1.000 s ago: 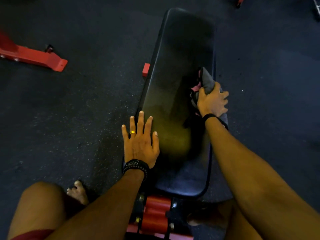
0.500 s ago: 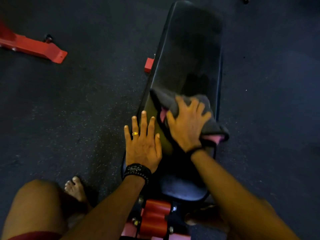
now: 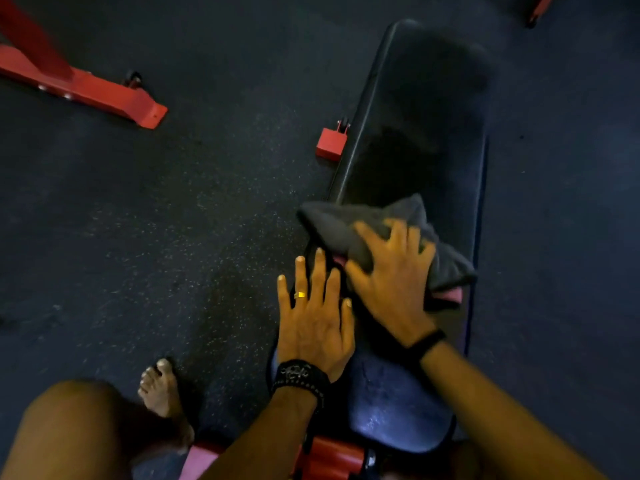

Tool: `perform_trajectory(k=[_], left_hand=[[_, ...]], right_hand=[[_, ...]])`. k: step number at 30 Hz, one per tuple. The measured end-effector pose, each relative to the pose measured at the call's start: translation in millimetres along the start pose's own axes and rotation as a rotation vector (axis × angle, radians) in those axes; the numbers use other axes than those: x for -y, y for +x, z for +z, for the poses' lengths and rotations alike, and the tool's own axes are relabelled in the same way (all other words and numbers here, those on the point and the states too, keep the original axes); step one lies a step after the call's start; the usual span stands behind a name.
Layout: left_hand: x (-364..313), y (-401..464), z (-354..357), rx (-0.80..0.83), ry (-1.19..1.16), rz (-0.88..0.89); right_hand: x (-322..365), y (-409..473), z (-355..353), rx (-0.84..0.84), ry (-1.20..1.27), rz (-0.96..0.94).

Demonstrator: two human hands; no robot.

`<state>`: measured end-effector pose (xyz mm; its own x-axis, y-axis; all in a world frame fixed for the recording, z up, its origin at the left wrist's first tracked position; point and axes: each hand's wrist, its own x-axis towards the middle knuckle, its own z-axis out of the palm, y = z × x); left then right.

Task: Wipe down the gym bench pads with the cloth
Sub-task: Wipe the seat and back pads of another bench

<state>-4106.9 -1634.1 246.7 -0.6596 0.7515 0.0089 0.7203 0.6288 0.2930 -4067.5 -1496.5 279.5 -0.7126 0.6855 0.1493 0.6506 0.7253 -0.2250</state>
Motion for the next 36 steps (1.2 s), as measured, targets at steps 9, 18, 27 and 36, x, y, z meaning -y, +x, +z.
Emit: perform_trajectory(k=[9, 18, 27, 36], left_hand=[[-2.3, -2.7, -2.6, -0.005, -0.044, -0.052], [16.7, -8.0, -37.0, -0.433, -0.713, -0.303], [59.2, 33.9, -60.6, -0.382, -0.647, -0.108], [27.6, 116.2, -70.6, -0.405, -0.807, -0.217]], right_hand=[[2.8, 139.9, 24.2, -0.043, -0.07, 0.141], [55.7, -17.2, -7.7, 0.185, 0.095, -0.374], [31.5, 153.5, 30.7, 0.095, -0.125, -0.263], [57.9, 25.0, 16.9, 0.247, 0.12, -0.695]])
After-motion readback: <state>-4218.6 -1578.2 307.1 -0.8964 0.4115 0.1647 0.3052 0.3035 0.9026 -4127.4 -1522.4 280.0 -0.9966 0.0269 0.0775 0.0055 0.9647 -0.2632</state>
